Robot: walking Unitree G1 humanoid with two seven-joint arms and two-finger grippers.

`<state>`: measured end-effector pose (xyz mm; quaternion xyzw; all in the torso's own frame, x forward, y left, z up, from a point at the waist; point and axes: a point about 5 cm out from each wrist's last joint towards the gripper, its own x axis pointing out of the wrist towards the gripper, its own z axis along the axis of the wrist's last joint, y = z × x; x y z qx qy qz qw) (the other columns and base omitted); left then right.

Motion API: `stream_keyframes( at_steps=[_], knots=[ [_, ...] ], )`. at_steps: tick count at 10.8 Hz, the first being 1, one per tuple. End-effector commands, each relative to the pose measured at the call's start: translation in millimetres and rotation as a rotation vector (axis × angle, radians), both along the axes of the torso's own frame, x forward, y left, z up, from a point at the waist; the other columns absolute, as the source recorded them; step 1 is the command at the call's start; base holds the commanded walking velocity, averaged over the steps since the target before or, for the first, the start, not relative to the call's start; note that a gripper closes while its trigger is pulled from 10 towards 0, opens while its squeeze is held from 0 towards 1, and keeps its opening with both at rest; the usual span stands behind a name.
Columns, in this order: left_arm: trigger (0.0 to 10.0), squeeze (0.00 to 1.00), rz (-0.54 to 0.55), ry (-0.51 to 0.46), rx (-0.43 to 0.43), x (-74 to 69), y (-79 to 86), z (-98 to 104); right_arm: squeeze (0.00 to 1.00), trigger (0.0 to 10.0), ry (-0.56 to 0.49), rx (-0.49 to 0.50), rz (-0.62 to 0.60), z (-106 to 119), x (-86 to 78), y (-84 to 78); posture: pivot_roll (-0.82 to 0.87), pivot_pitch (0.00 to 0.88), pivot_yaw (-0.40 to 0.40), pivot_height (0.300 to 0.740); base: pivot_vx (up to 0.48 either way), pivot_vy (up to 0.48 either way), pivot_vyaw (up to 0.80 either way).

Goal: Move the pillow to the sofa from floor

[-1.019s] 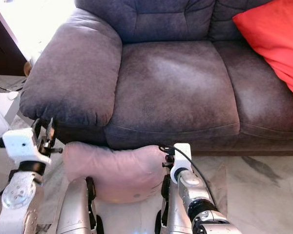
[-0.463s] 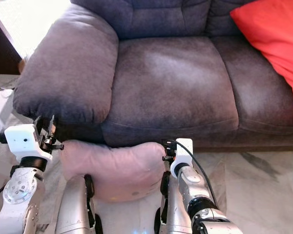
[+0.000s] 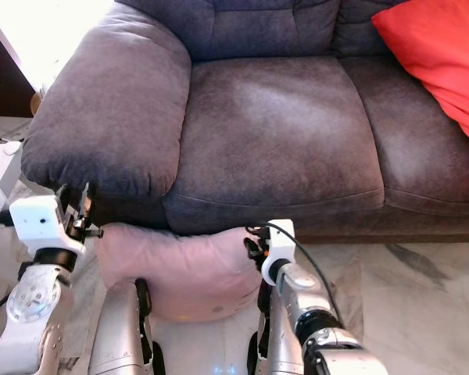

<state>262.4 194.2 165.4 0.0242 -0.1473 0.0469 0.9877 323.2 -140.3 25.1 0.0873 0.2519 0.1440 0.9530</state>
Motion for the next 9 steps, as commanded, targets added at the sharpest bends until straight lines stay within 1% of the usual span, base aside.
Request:
stream_keyframes(
  at_steps=[1,3,5,6,9],
  knots=[
    [10.0,0.00,0.005,0.029,-0.024,3.1,1.5,-4.0,1.00,10.0,0.031,0.000,-0.016,-3.1,-1.5,-2.2,0.20,0.208,0.006,0.486,0.000,0.000,0.00],
    [10.0,0.00,-0.024,0.022,-0.028,9.8,-1.5,0.3,1.00,10.0,0.039,-0.015,-0.033,-1.2,1.1,-3.7,0.20,0.207,0.008,0.486,0.000,0.000,0.00],
    [10.0,0.00,-0.030,0.018,-0.050,15.5,-1.0,3.5,1.00,10.0,0.054,0.013,-0.034,-0.7,1.9,-0.3,0.20,0.217,0.008,0.486,0.000,0.000,0.00],
    [10.0,0.00,-0.029,0.014,-0.075,17.2,-0.8,6.6,1.00,10.0,0.069,0.048,-0.041,-1.3,1.4,1.0,0.21,0.223,0.009,0.486,0.000,0.000,0.00],
    [10.0,0.00,-0.031,0.003,-0.104,16.5,2.2,14.0,1.00,10.0,0.078,0.021,-0.034,-0.7,2.4,-0.6,0.22,0.271,0.009,0.486,0.000,0.000,0.00]
  ],
)
